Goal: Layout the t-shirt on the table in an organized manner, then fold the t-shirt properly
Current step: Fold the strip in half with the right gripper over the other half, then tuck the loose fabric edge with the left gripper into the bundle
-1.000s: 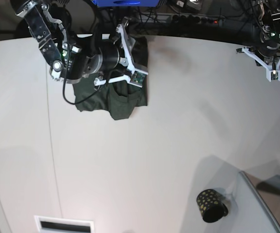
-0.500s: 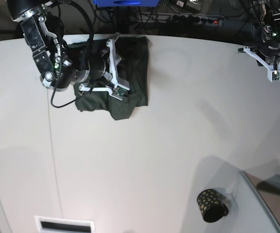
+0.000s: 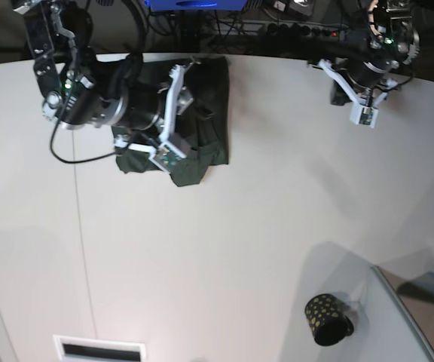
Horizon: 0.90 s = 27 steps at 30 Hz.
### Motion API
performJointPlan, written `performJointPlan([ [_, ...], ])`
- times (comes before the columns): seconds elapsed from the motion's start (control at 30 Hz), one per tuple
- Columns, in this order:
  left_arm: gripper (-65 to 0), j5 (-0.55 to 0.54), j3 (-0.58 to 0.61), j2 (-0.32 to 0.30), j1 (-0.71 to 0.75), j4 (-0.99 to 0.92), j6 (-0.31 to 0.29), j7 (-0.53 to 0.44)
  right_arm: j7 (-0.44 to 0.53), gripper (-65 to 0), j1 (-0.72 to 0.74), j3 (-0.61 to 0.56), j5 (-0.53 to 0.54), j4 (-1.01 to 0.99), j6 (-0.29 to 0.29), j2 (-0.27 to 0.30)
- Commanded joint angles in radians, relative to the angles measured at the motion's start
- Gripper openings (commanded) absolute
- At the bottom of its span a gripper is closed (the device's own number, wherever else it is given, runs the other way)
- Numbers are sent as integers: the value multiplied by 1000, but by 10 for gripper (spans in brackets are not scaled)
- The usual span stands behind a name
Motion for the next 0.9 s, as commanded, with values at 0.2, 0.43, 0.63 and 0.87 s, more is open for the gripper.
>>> performJointPlan([
  [0.2, -650, 3, 141, 113, 19, 67, 9, -8, 62, -401, -51, 425, 0, 33, -14, 23],
  [0.43, -370, 3, 324, 118, 8, 99, 9, 43, 33, -401, -51, 626, 0, -7, -14, 25],
  [0.63, -324, -149, 373, 113, -38, 87, 8, 44, 33, -402, -71, 643, -2, -17, -14, 25],
  [0.87, -327, -266, 382, 113, -99, 12, 11, 44, 33, -404, -74, 642, -2, -17, -14, 25],
])
